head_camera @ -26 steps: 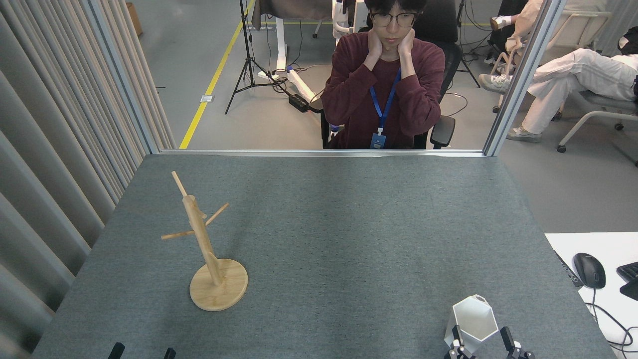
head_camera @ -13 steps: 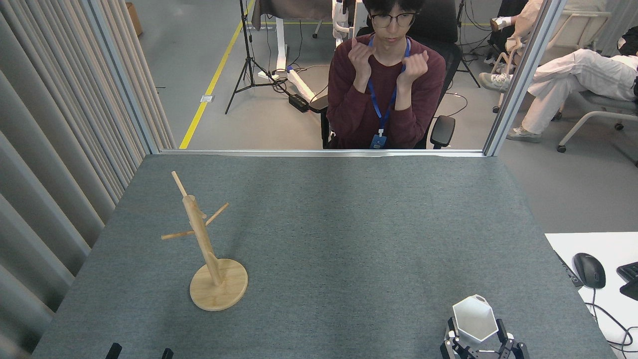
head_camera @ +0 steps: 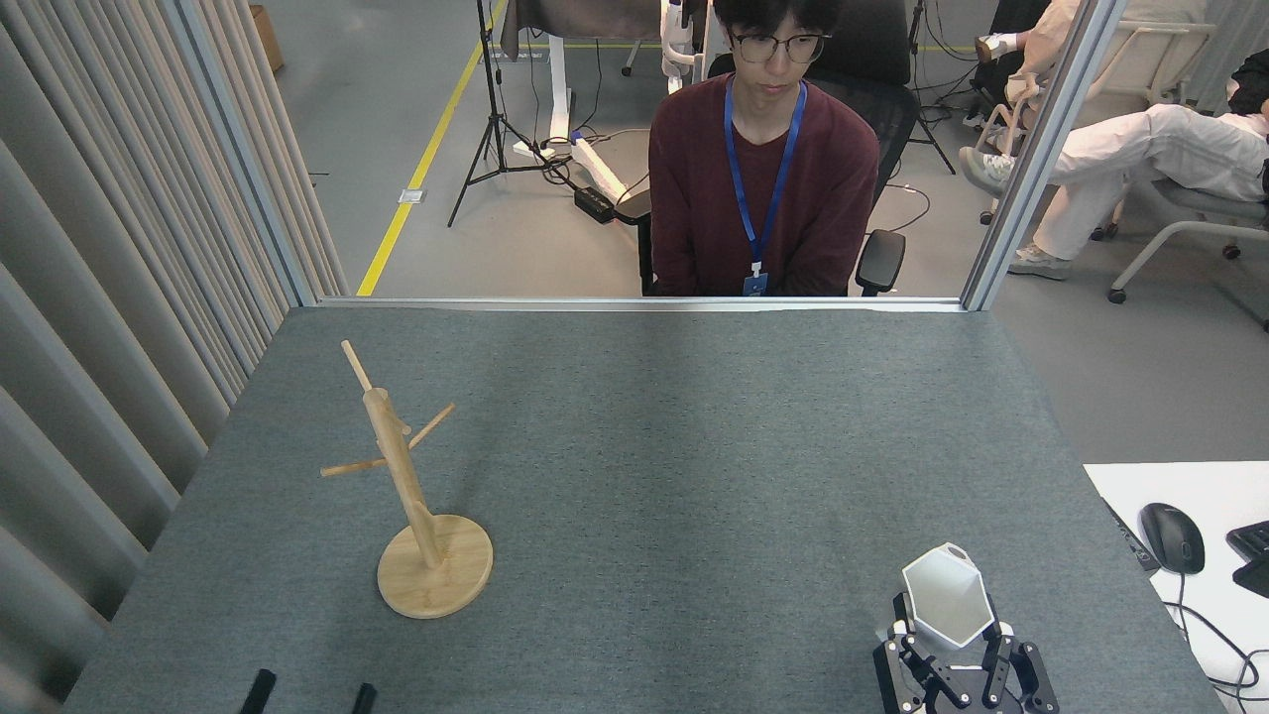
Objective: Hang cup on storage rack
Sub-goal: 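Lift the cup with the right gripper and carry it toward the left gripper, then grasp the cup with the left gripper beside the right gripper, then release the cup from the right gripper and withdraw it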
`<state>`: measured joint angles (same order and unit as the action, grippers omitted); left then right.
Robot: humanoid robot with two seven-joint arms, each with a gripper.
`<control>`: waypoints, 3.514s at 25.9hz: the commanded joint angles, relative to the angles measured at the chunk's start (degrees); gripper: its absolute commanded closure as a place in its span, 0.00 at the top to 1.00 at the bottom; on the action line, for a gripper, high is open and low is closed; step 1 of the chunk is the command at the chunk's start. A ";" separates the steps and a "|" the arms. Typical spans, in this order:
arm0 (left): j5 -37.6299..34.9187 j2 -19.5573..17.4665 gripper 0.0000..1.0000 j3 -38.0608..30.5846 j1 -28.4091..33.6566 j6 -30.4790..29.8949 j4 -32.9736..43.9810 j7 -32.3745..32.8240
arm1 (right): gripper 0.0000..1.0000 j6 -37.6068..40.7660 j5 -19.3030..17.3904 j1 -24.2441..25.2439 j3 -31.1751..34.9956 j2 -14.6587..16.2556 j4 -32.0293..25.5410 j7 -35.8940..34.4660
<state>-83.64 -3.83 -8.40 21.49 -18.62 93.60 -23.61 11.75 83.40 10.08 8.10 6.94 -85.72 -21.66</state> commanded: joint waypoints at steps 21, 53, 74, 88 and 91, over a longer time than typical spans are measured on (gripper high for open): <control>-20.07 6.02 1.00 19.82 -8.57 0.34 -4.04 1.55 | 0.55 -7.62 13.10 -4.90 -29.90 -10.72 -2.61 0.30; -20.16 5.94 1.00 19.56 -8.75 1.22 -3.42 1.38 | 0.56 -10.70 17.23 -0.86 -40.88 -10.28 0.29 -1.63; -20.34 5.41 0.49 19.65 -8.92 1.92 -2.72 1.55 | 0.99 -11.49 17.06 -0.15 -41.50 -10.01 -0.15 -2.24; -20.34 5.85 0.49 19.38 -9.19 2.36 -2.72 1.38 | 0.99 -14.82 10.65 0.73 -32.89 -9.92 -8.85 -5.32; -20.34 5.41 0.49 19.38 -9.10 4.47 -2.98 1.03 | 0.99 -17.99 -2.62 0.11 -21.99 -9.66 -8.06 -3.48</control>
<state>-103.98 1.77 11.04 12.31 -15.54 90.77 -22.18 -3.54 90.58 10.65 -23.10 -2.83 -94.27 -27.08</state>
